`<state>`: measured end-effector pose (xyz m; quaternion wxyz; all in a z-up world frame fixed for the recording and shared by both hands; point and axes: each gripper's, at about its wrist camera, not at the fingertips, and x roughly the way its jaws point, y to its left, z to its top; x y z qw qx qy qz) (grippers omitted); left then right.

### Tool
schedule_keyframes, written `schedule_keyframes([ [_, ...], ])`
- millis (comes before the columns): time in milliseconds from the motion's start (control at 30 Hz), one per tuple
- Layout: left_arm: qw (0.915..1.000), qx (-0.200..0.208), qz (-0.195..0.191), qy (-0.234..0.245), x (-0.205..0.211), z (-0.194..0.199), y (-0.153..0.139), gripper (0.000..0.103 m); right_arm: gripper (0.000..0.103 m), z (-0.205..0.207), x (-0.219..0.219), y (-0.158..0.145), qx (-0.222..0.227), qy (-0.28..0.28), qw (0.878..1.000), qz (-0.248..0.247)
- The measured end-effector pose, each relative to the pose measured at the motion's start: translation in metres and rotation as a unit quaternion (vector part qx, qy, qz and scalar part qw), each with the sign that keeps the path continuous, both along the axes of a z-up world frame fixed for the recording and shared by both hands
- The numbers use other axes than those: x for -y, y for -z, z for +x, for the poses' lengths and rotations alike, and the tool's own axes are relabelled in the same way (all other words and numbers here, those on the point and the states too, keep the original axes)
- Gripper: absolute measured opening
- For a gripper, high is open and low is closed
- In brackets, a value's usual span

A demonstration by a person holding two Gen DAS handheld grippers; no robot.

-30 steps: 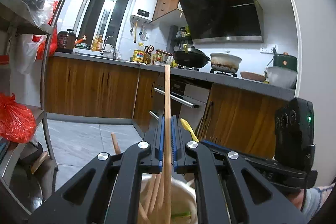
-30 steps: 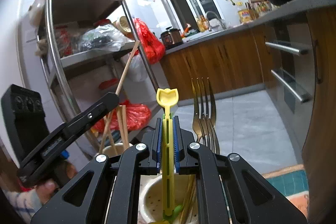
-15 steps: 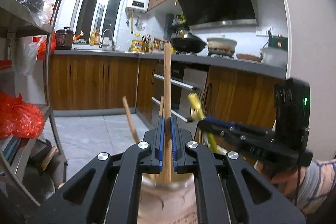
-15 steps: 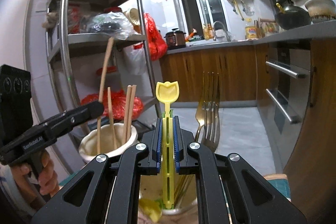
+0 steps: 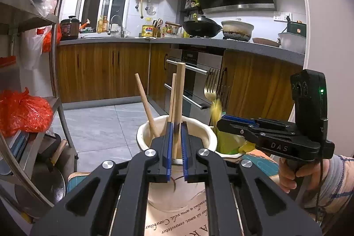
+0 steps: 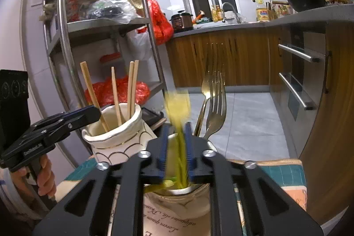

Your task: Organize utensils

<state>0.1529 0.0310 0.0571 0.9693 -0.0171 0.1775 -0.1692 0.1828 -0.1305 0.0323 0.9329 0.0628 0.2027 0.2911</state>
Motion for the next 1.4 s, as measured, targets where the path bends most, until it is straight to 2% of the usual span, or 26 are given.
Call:
schedule_keyframes([
  [33, 1.0000, -0.001, 0.000, -0.002, -0.001, -0.001, -0.001, 0.021, 0.031, -0.001, 0.001, -0.001, 0.000, 0.001, 1.000, 0.002],
  [100, 1.0000, 0.001, -0.002, -0.007, -0.002, -0.004, -0.004, 0.030, 0.031, -0.007, 0.003, -0.004, 0.004, 0.006, 1.000, 0.003],
  [267, 0.9998, 0.003, -0.013, -0.016, -0.007, -0.020, -0.009, 0.038, 0.036, -0.024, 0.012, -0.011, 0.010, 0.018, 1.000, 0.010],
  [467, 0.9998, -0.010, -0.013, -0.012, -0.008, -0.046, -0.002, 0.040, 0.037, -0.059, 0.022, -0.011, 0.008, 0.033, 0.999, -0.002],
  [533, 0.9997, -0.017, -0.007, -0.013, -0.009, -0.055, 0.004, 0.048, 0.042, -0.072, 0.024, -0.007, 0.006, 0.037, 0.999, -0.013],
  [700, 0.9995, -0.024, 0.011, -0.018, -0.006, -0.073, 0.016, 0.052, 0.053, -0.100, 0.029, 0.006, 0.007, 0.052, 0.998, -0.041],
  [767, 0.9992, -0.023, 0.018, -0.026, -0.004, -0.078, 0.020, 0.059, 0.059, -0.107, 0.028, 0.011, 0.007, 0.060, 0.997, -0.057],
  [833, 0.9991, -0.020, 0.023, -0.031, -0.002, -0.083, 0.024, 0.069, 0.066, -0.112, 0.029, 0.014, 0.011, 0.067, 0.995, -0.067],
  [967, 0.9983, -0.011, 0.042, -0.039, 0.004, -0.088, 0.028, 0.078, 0.075, -0.121, 0.033, 0.021, 0.023, 0.088, 0.992, -0.083],
  [1100, 0.9974, 0.001, 0.052, -0.050, 0.005, -0.095, 0.031, 0.091, 0.083, -0.125, 0.035, 0.024, 0.029, 0.098, 0.990, -0.092],
  [1200, 0.9974, -0.006, 0.046, -0.054, 0.003, -0.098, 0.035, 0.096, 0.092, -0.131, 0.038, 0.023, 0.041, 0.110, 0.989, -0.087],
  [1400, 0.9972, 0.009, 0.043, -0.061, 0.000, -0.107, 0.033, 0.097, 0.098, -0.140, 0.036, 0.020, 0.060, 0.125, 0.986, -0.095],
])
